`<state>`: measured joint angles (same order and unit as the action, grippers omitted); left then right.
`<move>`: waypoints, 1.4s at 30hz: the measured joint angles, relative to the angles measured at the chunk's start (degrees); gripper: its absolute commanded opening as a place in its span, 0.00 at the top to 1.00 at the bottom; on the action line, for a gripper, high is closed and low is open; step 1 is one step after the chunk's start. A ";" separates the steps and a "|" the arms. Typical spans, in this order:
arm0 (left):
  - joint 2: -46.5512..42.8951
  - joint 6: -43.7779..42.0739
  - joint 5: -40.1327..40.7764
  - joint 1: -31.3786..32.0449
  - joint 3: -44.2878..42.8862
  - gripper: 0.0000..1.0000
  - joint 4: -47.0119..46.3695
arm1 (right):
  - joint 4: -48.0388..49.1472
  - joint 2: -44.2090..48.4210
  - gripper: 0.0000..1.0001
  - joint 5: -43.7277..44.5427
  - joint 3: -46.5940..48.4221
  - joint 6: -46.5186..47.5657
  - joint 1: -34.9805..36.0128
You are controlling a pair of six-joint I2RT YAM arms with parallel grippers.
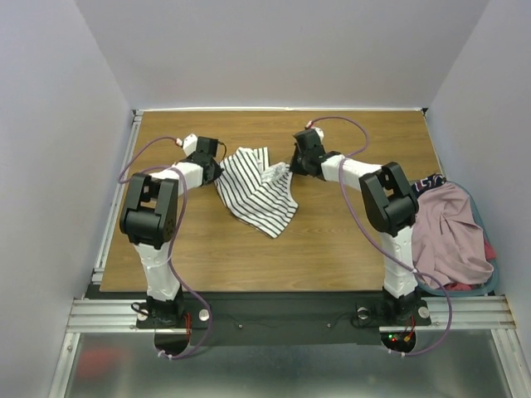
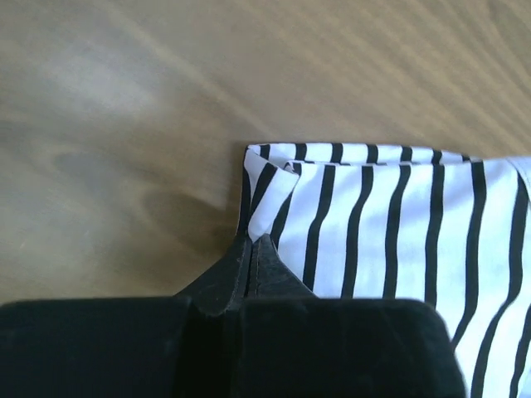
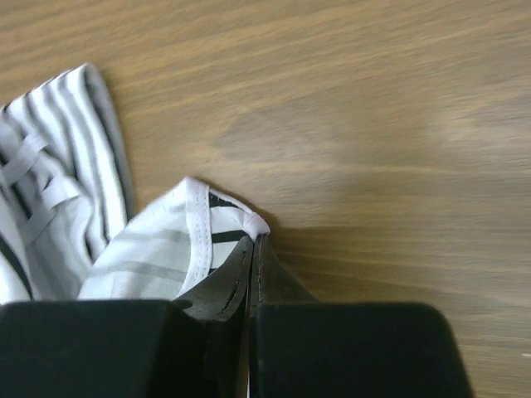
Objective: Fold and stack the tank tops
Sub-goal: Flatten the tank top out
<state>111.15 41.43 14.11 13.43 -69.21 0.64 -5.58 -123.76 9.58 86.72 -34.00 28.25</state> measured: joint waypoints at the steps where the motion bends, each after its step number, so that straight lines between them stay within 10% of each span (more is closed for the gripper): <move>1: -1.25 0.61 0.00 0.04 1.95 1.00 -0.90 | -0.02 0.35 1.00 0.00 -0.26 -0.11 -0.81; 12: -30.21 13.11 -0.22 10.99 33.03 0.98 -4.33 | -0.28 16.85 1.00 0.24 -5.09 1.25 -12.04; 21: -50.38 17.53 0.35 14.58 41.48 0.41 -0.83 | -0.44 31.08 1.00 1.36 -14.53 5.60 -10.03; 28: -55.63 14.53 2.40 14.58 37.86 0.31 4.55 | -0.31 33.29 1.00 -0.90 -16.31 7.52 -10.16; 32: -49.70 8.85 4.11 13.03 28.72 0.33 4.42 | -0.37 33.29 0.99 -2.23 -18.29 7.80 -10.03; 42: -1.99 -11.04 -7.63 9.60 -15.69 0.36 5.88 | -0.46 33.48 0.99 -0.04 -25.09 7.52 -3.87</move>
<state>109.16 30.39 6.48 23.03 -84.90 6.52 -6.04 -90.28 9.54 61.63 -26.48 24.38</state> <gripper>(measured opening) 0.636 0.012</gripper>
